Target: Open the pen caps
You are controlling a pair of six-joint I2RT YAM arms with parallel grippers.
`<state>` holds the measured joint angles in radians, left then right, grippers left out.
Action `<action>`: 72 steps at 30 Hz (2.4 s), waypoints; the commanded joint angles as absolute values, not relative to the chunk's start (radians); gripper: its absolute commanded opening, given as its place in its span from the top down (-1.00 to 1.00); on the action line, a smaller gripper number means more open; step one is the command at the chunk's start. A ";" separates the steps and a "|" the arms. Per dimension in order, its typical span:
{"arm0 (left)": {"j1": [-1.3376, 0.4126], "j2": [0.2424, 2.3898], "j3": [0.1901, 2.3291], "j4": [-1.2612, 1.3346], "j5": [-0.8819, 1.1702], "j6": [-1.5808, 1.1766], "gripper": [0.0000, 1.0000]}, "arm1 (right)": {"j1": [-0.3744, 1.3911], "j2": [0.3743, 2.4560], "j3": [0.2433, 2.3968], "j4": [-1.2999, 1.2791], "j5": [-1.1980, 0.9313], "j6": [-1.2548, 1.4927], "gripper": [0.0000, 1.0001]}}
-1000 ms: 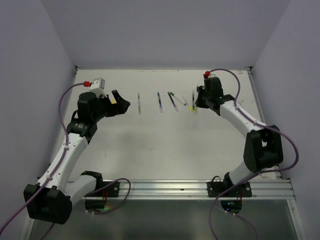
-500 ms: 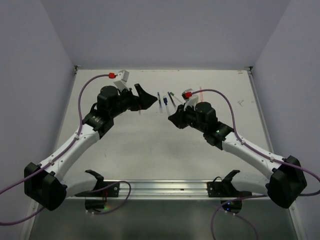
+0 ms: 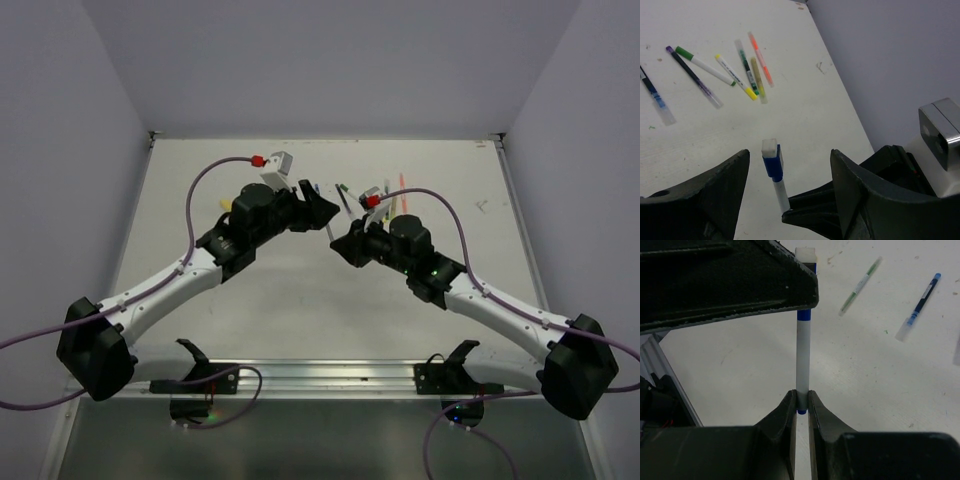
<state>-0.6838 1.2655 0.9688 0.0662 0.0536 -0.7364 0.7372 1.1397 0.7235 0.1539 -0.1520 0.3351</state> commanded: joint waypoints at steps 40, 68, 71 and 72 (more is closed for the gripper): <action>-0.732 1.204 0.871 0.213 -0.117 -0.713 1.00 | 0.759 1.250 0.765 0.399 -0.186 0.380 0.09; -0.492 0.992 0.670 0.692 0.405 -0.661 1.00 | 0.759 1.282 0.781 0.402 -0.753 0.318 1.00; -0.488 1.009 0.689 0.753 0.445 -0.657 1.00 | 0.759 1.296 0.787 0.367 -0.808 0.292 1.00; -0.485 1.012 0.696 0.756 0.428 -0.658 1.00 | 0.759 1.295 0.787 0.351 -0.792 0.269 1.00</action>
